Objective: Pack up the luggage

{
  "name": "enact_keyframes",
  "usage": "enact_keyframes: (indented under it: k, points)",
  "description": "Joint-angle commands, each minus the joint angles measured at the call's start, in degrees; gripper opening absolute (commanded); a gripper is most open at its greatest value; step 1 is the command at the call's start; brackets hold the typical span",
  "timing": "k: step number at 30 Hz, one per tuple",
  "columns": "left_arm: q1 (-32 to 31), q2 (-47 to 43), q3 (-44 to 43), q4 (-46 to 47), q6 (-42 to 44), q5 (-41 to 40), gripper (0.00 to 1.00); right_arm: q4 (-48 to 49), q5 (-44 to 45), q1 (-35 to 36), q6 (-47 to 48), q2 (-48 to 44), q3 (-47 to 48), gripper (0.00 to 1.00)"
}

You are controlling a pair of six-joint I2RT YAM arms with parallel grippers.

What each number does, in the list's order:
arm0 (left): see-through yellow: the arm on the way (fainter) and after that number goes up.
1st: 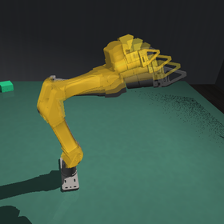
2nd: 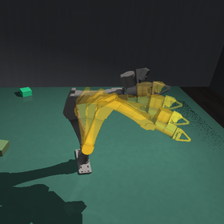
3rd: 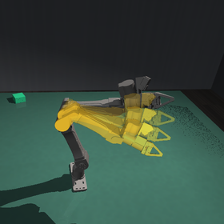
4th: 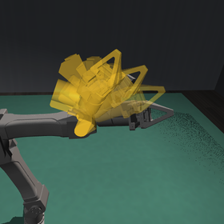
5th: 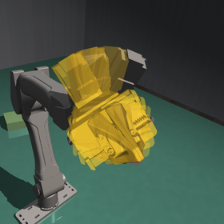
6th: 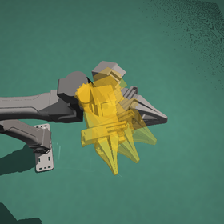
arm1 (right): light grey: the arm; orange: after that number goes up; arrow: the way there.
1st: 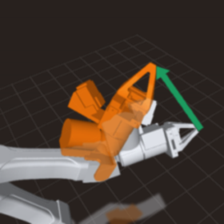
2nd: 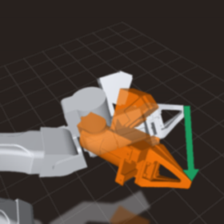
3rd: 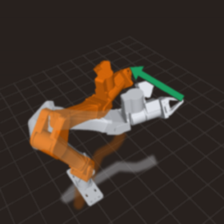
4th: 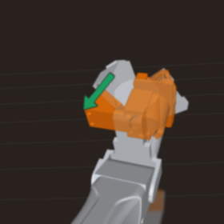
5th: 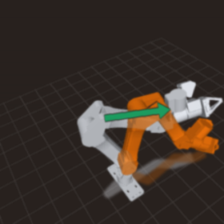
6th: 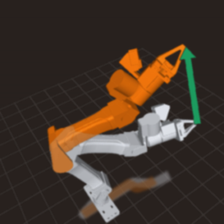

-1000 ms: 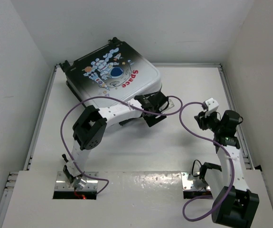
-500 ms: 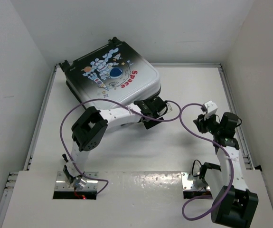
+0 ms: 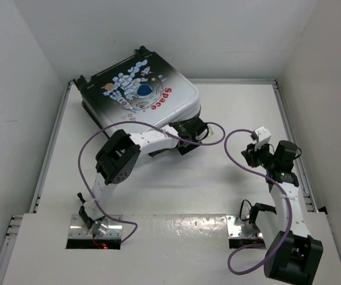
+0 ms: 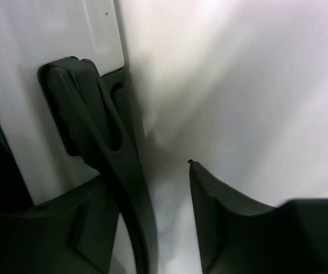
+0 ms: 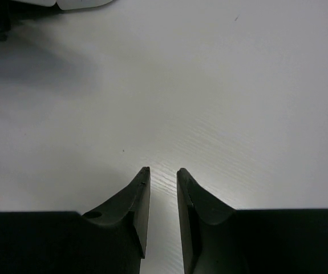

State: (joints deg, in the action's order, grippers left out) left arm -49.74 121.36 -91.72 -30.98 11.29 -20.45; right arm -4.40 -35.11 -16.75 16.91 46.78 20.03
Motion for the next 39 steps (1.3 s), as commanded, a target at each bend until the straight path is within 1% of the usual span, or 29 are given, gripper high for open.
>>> enact_keyframes:
  k: [1,2,3,4,5,8,9,10,11,12,13,14,15,16,17,18,19,21,25,26,27,28,32,34,36,38,39]
  points:
    - [6.05,8.97,-6.33,4.70,3.38,8.93,0.54,0.45,-0.22,-0.39,0.41,0.41,1.06,0.25]
    - [6.75,11.07,-7.84,4.70,3.39,9.54,0.49,0.28,0.39,-0.30,0.50,0.41,1.41,0.25]
    - [6.76,11.70,-8.99,4.70,4.95,12.25,0.47,0.27,0.83,-0.47,0.32,0.41,1.59,0.25]
    - [6.76,12.23,-10.91,4.70,5.84,13.49,0.39,0.53,1.10,-0.65,0.32,0.33,1.50,0.25]
    - [6.76,12.23,-10.93,4.70,6.72,14.72,0.35,0.54,1.36,-0.56,-0.38,0.15,1.33,0.25]
    - [4.74,12.23,-10.85,4.70,13.30,18.24,0.28,1.41,1.89,-1.79,-2.04,0.23,1.33,0.24]
    - [3.00,11.28,-9.80,4.70,17.84,18.95,0.23,1.68,2.59,-1.97,-2.84,0.24,1.15,0.24]
    - [2.11,9.44,-8.49,5.57,20.33,19.74,0.21,2.98,3.46,-3.19,-5.11,0.41,0.98,0.23]
    - [1.23,8.29,-5.51,6.45,22.61,22.18,0.18,3.26,3.82,-3.98,-6.43,0.59,0.97,0.21]
    - [-0.52,6.97,-3.66,7.42,24.46,22.81,0.13,4.04,4.61,-4.60,-9.23,1.63,1.15,0.21]
    - [-1.32,5.65,-1.90,7.95,28.57,23.95,0.10,4.05,4.62,-7.30,-11.78,2.16,1.67,0.21]
    - [-2.03,2.86,1.77,8.48,31.05,27.18,0.08,3.88,4.53,-8.29,-13.03,3.13,1.85,0.21]
    - [-3.69,1.35,3.90,8.48,33.34,28.17,0.05,3.96,4.35,-9.25,-16.43,4.44,2.55,0.21]
    - [-4.48,-0.14,6.01,9.53,37.80,29.05,0.03,4.14,4.26,-12.05,-18.29,5.67,3.17,0.21]
    - [-5.36,-1.55,8.03,9.54,40.28,30.71,0.01,3.97,3.57,-12.94,-18.83,6.38,3.52,0.20]
    - [-6.15,-4.35,11.79,10.76,42.48,31.60,0.00,3.62,2.17,-14.61,-19.97,7.43,3.61,0.20]
    - [-7.38,-5.60,13.31,10.77,46.50,32.83,0.00,3.79,1.11,-15.23,-20.33,8.05,4.22,0.20]
    - [-8.44,-7.62,16.29,10.77,50.13,35.81,0.00,3.79,0.14,-17.51,-20.95,8.32,4.23,0.20]
    - [-10.73,-9.64,18.15,9.98,60.75,40.48,0.00,3.70,-3.02,-19.45,-20.51,7.53,3.70,0.20]
    - [-10.73,-10.52,18.94,9.98,67.65,42.23,0.00,3.44,-3.38,-20.50,-20.42,7.36,3.61,0.20]
    - [-11.52,-10.53,20.25,9.98,71.03,42.94,0.00,3.09,-3.82,-20.69,-20.16,6.57,3.44,0.20]
    - [-12.05,-10.53,20.27,9.37,76.98,43.82,0.00,2.74,-4.87,-21.12,-19.72,6.48,3.35,0.20]
    - [-12.67,-10.53,20.27,5.24,91.59,45.67,0.00,0.46,-6.19,-21.83,-17.70,4.37,2.91,0.19]
    - [-12.67,-11.57,22.72,3.21,95.65,44.98,0.00,-0.07,-6.81,-21.74,-17.43,3.23,2.91,0.19]
    - [-12.67,-13.86,25.18,2.34,96.99,44.27,0.00,-0.34,-7.60,-21.74,-17.52,2.88,2.82,0.19]
    - [-10.30,-19.30,30.53,-0.12,99.44,43.74,0.00,-0.60,-8.65,-21.92,-18.31,2.00,2.99,0.19]
    - [-8.21,-24.37,35.25,-1.96,100.58,42.96,0.00,-0.78,-9.18,-21.74,-18.92,1.82,2.91,0.19]
